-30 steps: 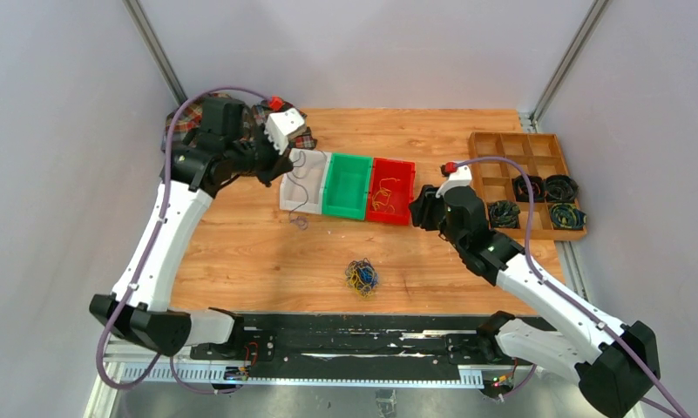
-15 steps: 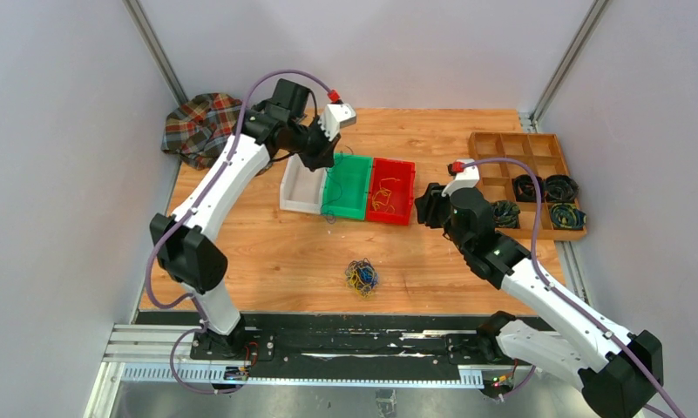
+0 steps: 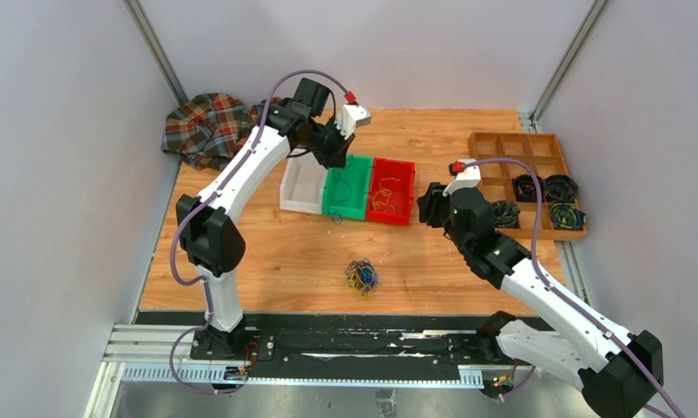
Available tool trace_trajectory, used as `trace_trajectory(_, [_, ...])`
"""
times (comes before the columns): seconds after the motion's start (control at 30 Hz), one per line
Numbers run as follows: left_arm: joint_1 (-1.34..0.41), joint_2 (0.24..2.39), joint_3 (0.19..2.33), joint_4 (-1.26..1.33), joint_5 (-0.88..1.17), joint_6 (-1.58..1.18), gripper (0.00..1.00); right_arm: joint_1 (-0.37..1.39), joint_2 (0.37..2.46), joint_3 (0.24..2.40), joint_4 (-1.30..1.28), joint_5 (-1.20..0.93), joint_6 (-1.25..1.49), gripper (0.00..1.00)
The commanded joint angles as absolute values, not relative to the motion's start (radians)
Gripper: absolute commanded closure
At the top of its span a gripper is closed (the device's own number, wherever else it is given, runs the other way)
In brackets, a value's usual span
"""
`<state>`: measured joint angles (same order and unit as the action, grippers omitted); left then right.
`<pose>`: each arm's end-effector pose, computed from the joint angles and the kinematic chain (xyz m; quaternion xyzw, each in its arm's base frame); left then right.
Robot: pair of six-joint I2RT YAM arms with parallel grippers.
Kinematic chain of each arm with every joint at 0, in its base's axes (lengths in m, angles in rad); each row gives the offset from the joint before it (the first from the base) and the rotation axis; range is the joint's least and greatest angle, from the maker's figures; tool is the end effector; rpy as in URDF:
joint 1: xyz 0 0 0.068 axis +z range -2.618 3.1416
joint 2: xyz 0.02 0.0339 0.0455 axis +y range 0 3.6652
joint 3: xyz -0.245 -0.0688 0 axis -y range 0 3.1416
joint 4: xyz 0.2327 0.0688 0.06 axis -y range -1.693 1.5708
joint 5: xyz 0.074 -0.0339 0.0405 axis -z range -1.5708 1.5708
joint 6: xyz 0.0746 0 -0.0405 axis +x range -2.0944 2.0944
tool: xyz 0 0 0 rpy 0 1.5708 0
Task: Untangle the cables
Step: Place the cable in the bin.
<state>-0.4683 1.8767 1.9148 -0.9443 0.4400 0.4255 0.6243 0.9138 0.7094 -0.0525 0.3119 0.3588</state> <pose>0.3527 -0.2140 0.3046 0.4629 0.8011 -0.2131 0.3139 0.2167 0.1279 0.2822 -0.0095 0.7879 0.1763 0.5899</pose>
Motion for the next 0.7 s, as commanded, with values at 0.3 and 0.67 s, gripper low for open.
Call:
trace_trajectory(0.3, [-0.476,2.132,2.165,-0.942,0.339,0.400,0.99,0.614,0.928,0.735,-0.056,0.374,0.336,0.57])
trace_trajectory(0.67, [-0.477,2.252,2.357,-0.926,0.263,0.442,1.00,0.612,1.001,0.731,-0.008,0.354,0.341,0.58])
